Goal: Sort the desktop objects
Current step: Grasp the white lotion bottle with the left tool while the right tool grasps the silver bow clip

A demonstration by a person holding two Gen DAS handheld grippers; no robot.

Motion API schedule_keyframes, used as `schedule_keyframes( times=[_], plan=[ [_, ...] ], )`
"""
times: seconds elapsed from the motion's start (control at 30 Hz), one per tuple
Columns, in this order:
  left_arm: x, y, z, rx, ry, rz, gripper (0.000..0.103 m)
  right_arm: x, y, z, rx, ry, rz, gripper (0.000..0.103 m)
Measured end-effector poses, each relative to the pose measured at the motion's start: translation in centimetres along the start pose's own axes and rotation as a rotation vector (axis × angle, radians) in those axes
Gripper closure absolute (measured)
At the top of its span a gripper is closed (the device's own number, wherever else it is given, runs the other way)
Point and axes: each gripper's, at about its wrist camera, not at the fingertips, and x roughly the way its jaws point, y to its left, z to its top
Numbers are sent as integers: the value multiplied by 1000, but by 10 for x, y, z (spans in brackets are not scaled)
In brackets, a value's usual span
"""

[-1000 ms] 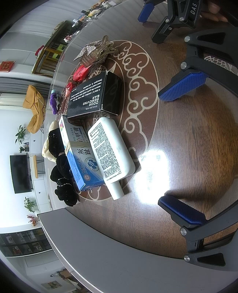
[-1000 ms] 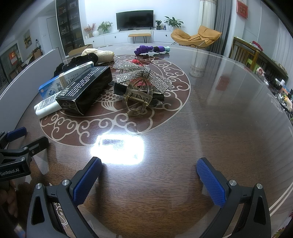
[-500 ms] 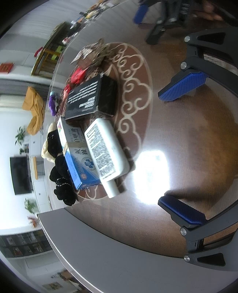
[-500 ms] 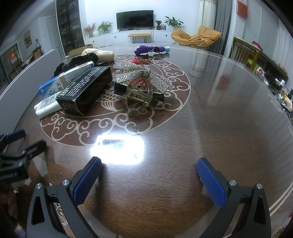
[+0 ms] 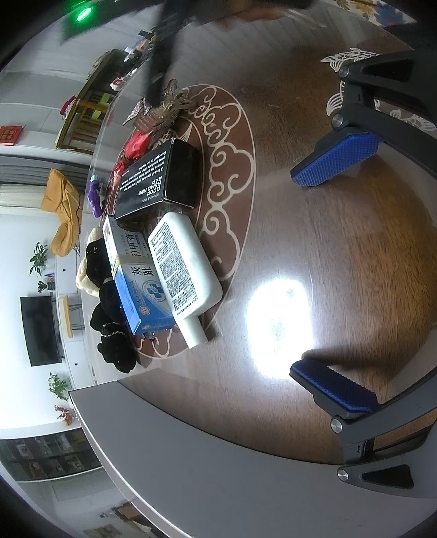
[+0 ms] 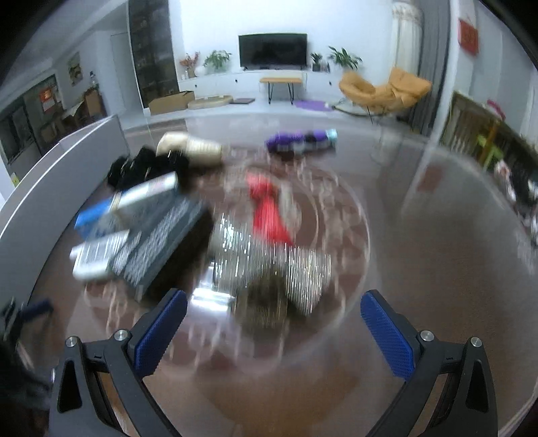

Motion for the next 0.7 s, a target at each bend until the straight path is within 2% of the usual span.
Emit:
schedule_keyframes(
  times=[0.13, 0.17, 0.2, 0.23, 0.3, 0.47, 0.57, 0.67, 0.7],
  plan=[
    [0, 0, 0, 0, 0, -2, 0, 34, 11, 27, -124, 84, 5, 1],
    [0, 0, 0, 0, 0, -2, 0, 40, 13, 29, -152, 108, 12, 8],
    [0, 0, 0, 1, 0, -1, 0, 42, 12, 30, -163, 125, 28, 28],
    [0, 0, 0, 1, 0, -1, 0, 42, 11, 27, -162, 143, 38, 36],
    [0, 0, 0, 0, 0, -1, 0, 37, 8, 18, -119, 190, 58, 42],
    [-2, 2, 0, -8, -4, -18, 0, 7, 8, -20, -5, 244, 189, 41],
    [-2, 10, 6, -19, -7, -56, 0, -10, 3, -38, 23, 223, 205, 35],
    [-1, 20, 28, 18, -59, 28, 0, -22, 2, -52, 23, 193, 207, 26],
    [1, 22, 36, 26, -73, 35, 0, -26, 2, -57, 17, 189, 205, 24]
  ],
)
